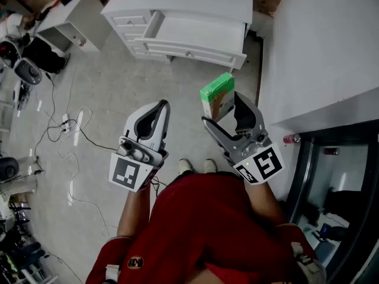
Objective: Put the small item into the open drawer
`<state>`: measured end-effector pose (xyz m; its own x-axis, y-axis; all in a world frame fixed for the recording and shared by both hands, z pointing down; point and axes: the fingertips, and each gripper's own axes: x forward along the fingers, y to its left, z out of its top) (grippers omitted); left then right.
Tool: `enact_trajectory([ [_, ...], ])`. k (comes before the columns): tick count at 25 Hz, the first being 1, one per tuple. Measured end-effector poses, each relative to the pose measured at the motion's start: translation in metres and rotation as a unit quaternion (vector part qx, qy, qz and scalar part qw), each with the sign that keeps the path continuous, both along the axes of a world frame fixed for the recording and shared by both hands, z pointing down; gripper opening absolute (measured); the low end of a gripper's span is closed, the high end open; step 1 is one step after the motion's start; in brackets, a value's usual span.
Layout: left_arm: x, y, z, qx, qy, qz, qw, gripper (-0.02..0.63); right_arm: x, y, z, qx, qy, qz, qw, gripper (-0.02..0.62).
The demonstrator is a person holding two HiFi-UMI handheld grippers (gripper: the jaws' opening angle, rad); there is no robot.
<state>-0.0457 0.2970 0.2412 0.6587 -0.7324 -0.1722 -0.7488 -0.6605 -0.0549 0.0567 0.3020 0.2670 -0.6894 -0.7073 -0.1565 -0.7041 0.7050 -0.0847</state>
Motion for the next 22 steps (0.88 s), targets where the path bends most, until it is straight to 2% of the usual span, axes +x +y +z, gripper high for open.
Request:
enact_trajectory([
  [6, -0.032, 0.004, -0.001, 0.005, 0.008, 0.003, 1.0000, 0.000, -0.026, 0.005, 0.000, -0.005, -0.010, 0.006, 1.000, 0.367],
  [17, -0.098, -0.008, 0.011, 0.004, 0.025, 0.014, 0.9996, 0.000, -0.067, -0.005, 0.007, -0.006, 0.016, 0.045, 0.999, 0.368],
  [22, -0.117, -0.026, 0.016, -0.004, 0.031, 0.011, 0.9994, 0.000, -0.071, -0.024, 0.010, -0.014, 0.028, 0.060, 0.998, 0.367],
])
